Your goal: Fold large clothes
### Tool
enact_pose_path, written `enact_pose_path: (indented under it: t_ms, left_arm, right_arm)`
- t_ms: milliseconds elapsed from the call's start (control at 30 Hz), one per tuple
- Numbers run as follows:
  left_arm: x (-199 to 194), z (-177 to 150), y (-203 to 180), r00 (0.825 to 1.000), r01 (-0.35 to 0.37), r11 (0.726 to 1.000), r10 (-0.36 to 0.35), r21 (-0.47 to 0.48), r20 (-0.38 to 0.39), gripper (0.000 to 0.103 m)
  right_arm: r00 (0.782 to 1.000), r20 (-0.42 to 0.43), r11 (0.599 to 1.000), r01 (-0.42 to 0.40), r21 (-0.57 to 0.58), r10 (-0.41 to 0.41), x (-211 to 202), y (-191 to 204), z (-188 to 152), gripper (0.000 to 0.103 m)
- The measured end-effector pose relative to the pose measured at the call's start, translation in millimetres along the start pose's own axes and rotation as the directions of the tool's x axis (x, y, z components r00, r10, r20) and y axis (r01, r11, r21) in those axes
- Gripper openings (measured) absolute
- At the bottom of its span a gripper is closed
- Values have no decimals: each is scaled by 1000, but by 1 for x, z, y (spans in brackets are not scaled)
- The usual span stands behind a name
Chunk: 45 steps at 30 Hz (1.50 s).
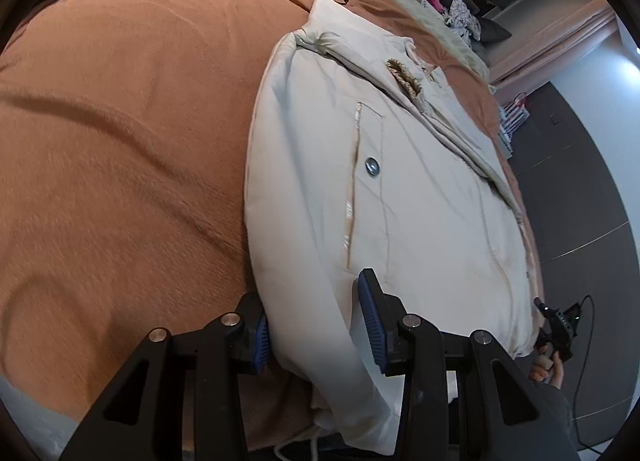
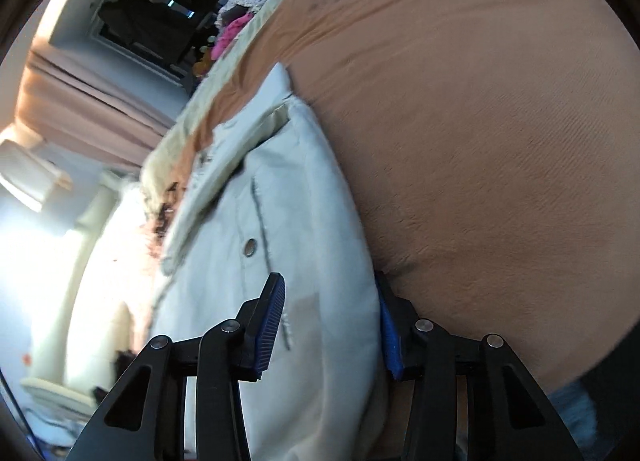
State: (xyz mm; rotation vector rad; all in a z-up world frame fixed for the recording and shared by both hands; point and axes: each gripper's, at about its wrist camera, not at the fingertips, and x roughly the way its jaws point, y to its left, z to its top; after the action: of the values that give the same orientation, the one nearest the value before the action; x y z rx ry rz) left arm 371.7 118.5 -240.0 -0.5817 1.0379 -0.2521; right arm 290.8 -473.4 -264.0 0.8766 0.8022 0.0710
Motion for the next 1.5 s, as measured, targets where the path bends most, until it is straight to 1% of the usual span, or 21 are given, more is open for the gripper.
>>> enact_pose_path:
  t_ms: [100,200,267,333,400,433,467,500,567,633,700,800,867,933,1067,1133,1267,1367,1500]
  left_arm:
    - [-1,-4,2,999,31,999,-31,-18,-8,40]
    - [0,-7,2,997,72,997,-73,-37,-40,40]
    - [1,-9,-1,997,60,998,-60,-17,-39,40]
    - [1,-11,-2,998,52,998,-53,-21,-30,39]
    - [2,-11,-3,999,36,998,-36,-43,-18,31]
    - [2,-11,-1,999,29,998,-30,-51,-16,28]
    - [2,-11,-1,1000,26,998,-27,-58,-12,21]
    - [2,-10,1,1000,27,997,-27,-70,-6,17]
    - [1,-9,3,999,39,995,-39,-93,3,12]
    - [-4,-9,1,999,43,994,-41,-96,22,10]
    - [-12,-8,-5,998,50,995,-46,-83,51,9]
    - [-26,-4,-12,996,54,995,-48,-87,75,9]
    - [-34,-1,-13,995,65,993,-57,-101,81,8]
    - [-47,1,-16,992,81,991,-69,-107,106,8]
    - [-73,2,-21,983,119,988,-103,-100,151,8]
    - [-89,1,-21,979,140,983,-119,-115,166,8]
    - [-117,-5,-24,972,150,982,-125,-118,198,8]
    - [-138,-14,-27,963,168,980,-139,-110,229,8]
    - [-168,-33,-29,956,172,981,-144,-89,256,8]
  right_arm:
    - [993,-38,994,-107,19,108,0,-2,-8,46]
    - [983,-87,986,-164,-2,164,0,0,-27,46]
    - [971,-110,977,-213,-4,211,-1,0,-39,46]
    - [965,-119,972,-234,-1,233,1,0,-46,46]
    - [963,-126,971,-240,-7,237,5,3,-52,46]
    - [964,-127,972,-236,-15,232,6,5,-54,46]
    - [967,-126,973,-228,-23,223,8,8,-54,45]
    - [968,-128,975,-219,-30,214,9,10,-54,43]
    - [975,-138,983,-180,-36,174,14,16,-52,22]
    - [977,-143,986,-164,-33,158,16,20,-48,15]
    - [981,-120,985,-162,-64,153,11,31,-47,12]
    - [985,-76,982,-164,-98,157,-4,51,-41,10]
    - [986,-52,982,-161,-94,157,-16,59,-36,9]
    - [982,-34,978,-190,-90,188,-28,69,-32,8]
    - [976,-22,966,-218,-138,217,-52,91,-34,7]
    - [972,-17,959,-234,-158,234,-62,102,-36,7]
    - [964,-8,946,-261,-192,265,-85,121,-39,7]
    - [956,-4,934,-287,-212,293,-104,129,-44,7]
    - [952,-8,920,-299,-254,307,-125,144,-54,7]
